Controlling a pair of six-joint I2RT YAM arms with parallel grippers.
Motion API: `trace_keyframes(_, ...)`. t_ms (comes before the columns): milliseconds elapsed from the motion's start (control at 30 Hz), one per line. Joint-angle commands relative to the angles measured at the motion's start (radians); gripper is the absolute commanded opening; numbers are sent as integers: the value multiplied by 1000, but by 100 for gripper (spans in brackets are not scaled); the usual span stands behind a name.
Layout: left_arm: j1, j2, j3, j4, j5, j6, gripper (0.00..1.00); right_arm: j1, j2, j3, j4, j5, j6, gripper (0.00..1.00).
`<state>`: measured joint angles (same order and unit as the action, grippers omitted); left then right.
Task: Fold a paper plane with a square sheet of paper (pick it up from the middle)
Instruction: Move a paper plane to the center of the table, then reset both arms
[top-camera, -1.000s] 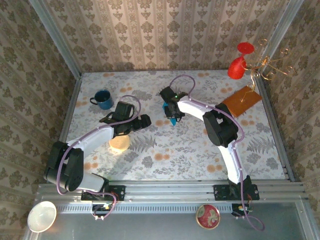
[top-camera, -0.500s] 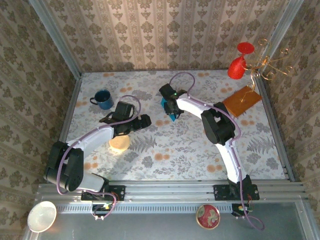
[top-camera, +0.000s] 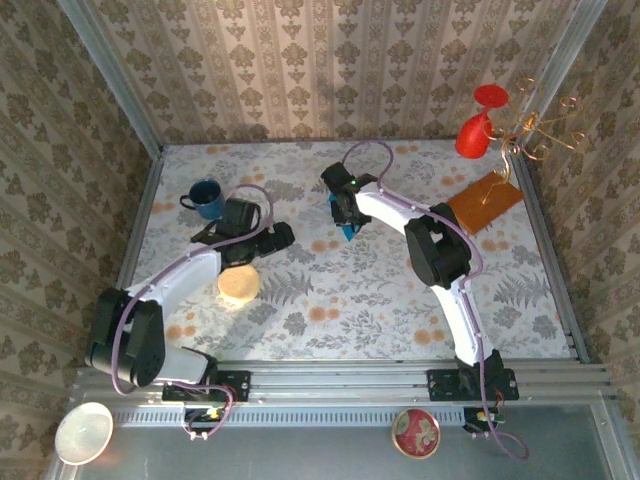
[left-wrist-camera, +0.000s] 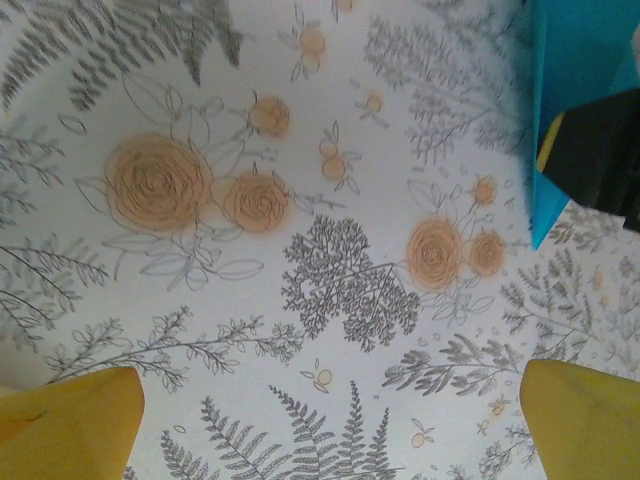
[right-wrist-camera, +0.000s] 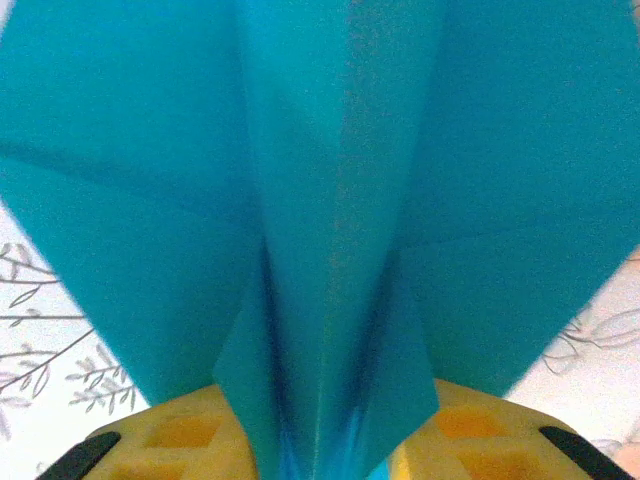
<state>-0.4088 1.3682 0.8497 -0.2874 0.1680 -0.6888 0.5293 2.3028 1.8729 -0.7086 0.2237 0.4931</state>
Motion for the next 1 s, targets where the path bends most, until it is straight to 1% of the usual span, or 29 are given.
trace_keyframes(0, 24, -58, 38, -33, -48, 38, 98, -5, -133, 25, -47, -25, -16, 38)
trace_keyframes(133, 57, -118, 42, -50, -104, 65, 98, -12, -234, -33, -28, -38, -6, 45)
trace_keyframes(267, 96, -205, 11, -42, -184, 110, 100, -24, -397, -190, 39, 6, -1, 58)
trace_keyframes(333, 112, -255, -23, -28, -248, 134, 100, -35, -498, -299, 90, 36, 2, 64)
trace_keyframes(433, 127, -341, -98, 26, -377, 184, 100, -57, -670, -498, 203, 93, -8, 72)
trace_keyframes(533, 137, -427, -194, 127, -495, 267, 100, -81, -843, -710, 321, 185, -42, 83)
trace_keyframes(600, 148, -468, -258, 205, -565, 320, 100, -100, -966, -854, 398, 276, -54, 98)
trace_keyframes(633, 156, -477, -279, 227, -585, 341, 100, -110, -1013, -913, 430, 315, -57, 100)
trace_keyframes(700, 183, -478, -318, 279, -600, 386, 100, -141, -1112, -1045, 511, 387, -70, 100)
trace_keyframes(833, 209, -465, -429, 467, -609, 509, 100, -231, -1263, -1261, 662, 448, -74, 100)
trace_keyframes(900, 229, -459, -480, 555, -576, 552, 100, -277, -1311, -1346, 737, 458, -90, 100)
trace_keyframes(967, 258, -454, -503, 604, -509, 590, 100, -312, -1329, -1407, 806, 481, -111, 100)
